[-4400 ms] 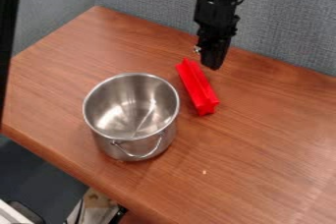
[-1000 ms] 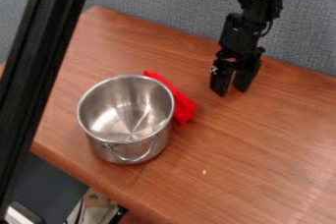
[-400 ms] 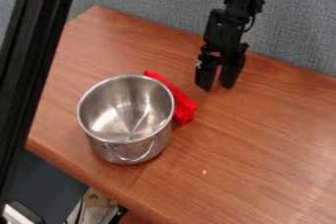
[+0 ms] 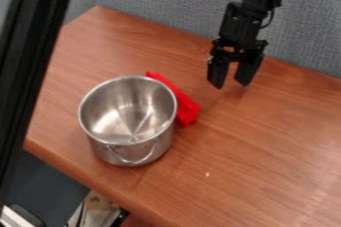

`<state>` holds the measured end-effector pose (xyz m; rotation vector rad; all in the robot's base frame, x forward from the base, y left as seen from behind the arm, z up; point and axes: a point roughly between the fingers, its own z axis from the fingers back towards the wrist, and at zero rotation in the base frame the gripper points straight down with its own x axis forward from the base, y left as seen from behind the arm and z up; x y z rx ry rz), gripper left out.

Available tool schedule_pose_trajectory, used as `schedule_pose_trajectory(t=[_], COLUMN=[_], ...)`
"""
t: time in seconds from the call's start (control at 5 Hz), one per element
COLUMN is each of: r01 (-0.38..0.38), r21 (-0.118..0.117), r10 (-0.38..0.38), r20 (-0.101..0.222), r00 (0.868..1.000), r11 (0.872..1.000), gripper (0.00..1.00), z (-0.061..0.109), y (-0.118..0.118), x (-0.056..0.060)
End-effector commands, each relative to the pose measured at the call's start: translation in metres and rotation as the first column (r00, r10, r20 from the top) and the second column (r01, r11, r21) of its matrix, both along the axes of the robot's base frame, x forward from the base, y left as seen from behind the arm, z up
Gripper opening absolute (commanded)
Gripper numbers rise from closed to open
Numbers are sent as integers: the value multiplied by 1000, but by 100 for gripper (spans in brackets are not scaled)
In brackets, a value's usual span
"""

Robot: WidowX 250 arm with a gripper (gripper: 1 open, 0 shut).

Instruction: Move the red object from the metal pot to the table

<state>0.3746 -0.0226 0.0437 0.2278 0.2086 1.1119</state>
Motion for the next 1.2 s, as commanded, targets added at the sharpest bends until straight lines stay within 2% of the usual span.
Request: schedule_pose_trajectory(t=[0.0, 0.2, 0.6, 1.0], r01=[-76, -120, -221, -292], r21=[-45, -88, -90, -134], r10=[80, 131, 227, 308], r20=[110, 134, 71, 116], r00=[991, 982, 971, 944], r11=[996, 989, 971, 947], gripper=[100, 100, 100, 100], z=[29, 32, 49, 44], y=[13, 16, 32, 47], x=[-12, -30, -31, -43])
